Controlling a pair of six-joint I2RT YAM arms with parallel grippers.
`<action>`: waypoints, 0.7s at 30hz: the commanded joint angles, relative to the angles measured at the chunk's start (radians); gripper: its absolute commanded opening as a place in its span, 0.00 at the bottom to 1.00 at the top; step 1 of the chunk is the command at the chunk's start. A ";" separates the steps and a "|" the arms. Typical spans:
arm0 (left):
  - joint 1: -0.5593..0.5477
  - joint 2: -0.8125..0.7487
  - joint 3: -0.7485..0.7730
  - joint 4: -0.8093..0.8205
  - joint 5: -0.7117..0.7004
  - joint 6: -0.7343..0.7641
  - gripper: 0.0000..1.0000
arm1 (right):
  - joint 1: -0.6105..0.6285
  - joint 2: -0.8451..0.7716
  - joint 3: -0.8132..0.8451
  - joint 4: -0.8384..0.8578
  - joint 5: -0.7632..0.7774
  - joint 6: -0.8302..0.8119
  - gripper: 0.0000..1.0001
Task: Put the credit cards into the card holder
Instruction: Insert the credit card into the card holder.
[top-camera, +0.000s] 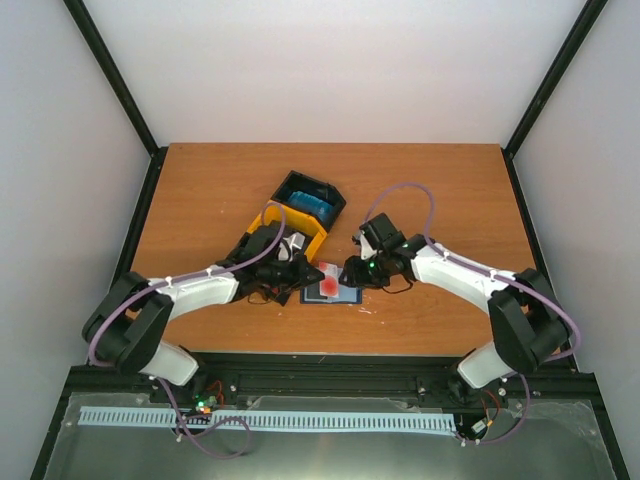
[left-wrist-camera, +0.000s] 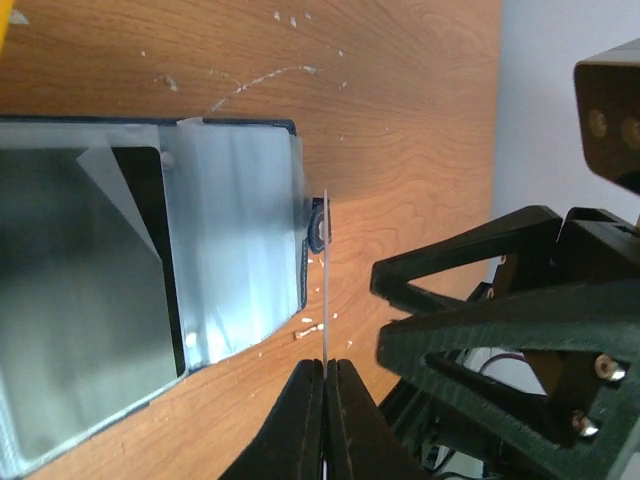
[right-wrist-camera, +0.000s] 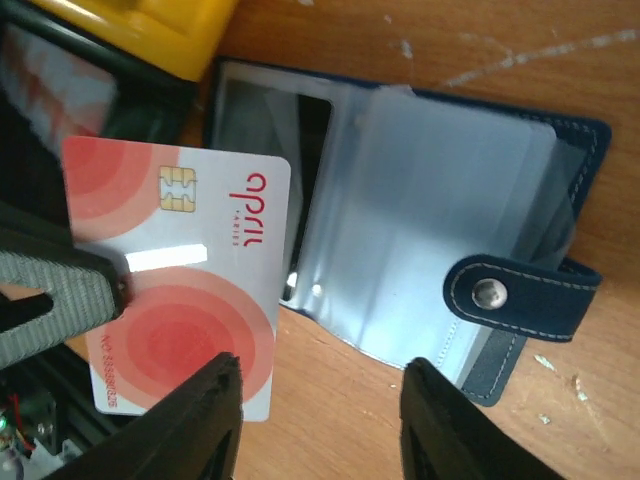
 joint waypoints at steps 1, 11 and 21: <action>-0.022 0.055 0.060 -0.003 -0.040 0.060 0.01 | 0.029 0.049 0.025 -0.033 0.073 -0.018 0.39; -0.022 0.117 0.053 -0.015 -0.088 0.102 0.01 | 0.075 0.163 0.071 -0.030 0.217 0.023 0.33; -0.021 0.115 0.038 -0.036 -0.126 0.102 0.01 | 0.075 0.196 0.067 -0.082 0.330 0.034 0.34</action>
